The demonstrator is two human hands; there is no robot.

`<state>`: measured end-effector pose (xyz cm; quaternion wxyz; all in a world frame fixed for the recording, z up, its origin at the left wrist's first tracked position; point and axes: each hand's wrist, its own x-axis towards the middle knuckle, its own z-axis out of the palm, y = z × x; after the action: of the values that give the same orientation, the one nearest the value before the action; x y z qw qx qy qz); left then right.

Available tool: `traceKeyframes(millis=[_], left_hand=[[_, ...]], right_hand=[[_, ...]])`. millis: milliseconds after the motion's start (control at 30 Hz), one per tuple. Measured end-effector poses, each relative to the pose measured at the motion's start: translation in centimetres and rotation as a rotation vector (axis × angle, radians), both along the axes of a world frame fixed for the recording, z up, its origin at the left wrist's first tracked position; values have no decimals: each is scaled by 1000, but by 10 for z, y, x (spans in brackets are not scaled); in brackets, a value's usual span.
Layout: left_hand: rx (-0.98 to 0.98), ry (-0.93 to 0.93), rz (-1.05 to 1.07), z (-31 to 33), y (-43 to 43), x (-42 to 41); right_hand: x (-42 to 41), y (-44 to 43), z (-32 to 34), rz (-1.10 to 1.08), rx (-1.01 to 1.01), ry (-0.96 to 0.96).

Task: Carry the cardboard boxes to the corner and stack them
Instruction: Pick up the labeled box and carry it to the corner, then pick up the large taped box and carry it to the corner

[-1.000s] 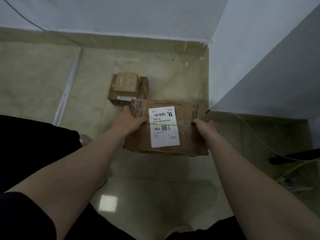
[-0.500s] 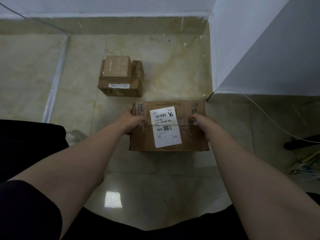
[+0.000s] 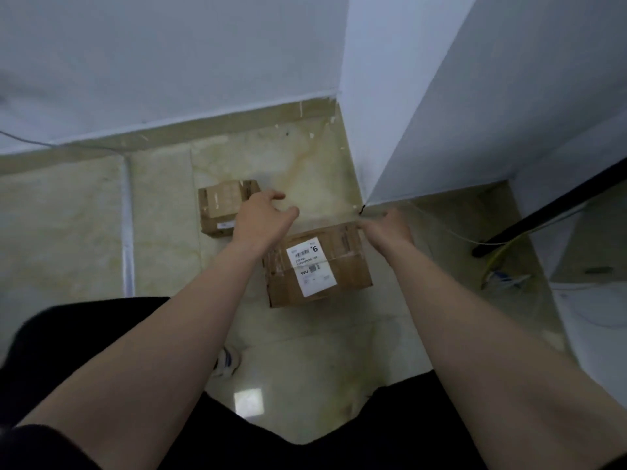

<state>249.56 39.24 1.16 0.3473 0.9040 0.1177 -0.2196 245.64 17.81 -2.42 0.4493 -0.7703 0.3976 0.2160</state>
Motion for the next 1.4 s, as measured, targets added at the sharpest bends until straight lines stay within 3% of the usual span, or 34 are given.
traceKeyframes(millis=[300, 600, 900, 1067, 1400], left_hand=[[-164, -56, -91, 264, -96, -42], [-335, -158, -270, 479, -230, -82], [-651, -180, -589, 573, -337, -145], [-757, -114, -878, 603, -389, -211], [-844, 218, -1443, 637, -421, -425]], right_hand=[[-30, -67, 278, 51, -45, -180], [-93, -177, 495, -211, 7, -372], [-204, -239, 600, -557, 1, -551], [-304, -250, 640, -825, -128, -569], [-555, -176, 669, -1446, -350, -565]])
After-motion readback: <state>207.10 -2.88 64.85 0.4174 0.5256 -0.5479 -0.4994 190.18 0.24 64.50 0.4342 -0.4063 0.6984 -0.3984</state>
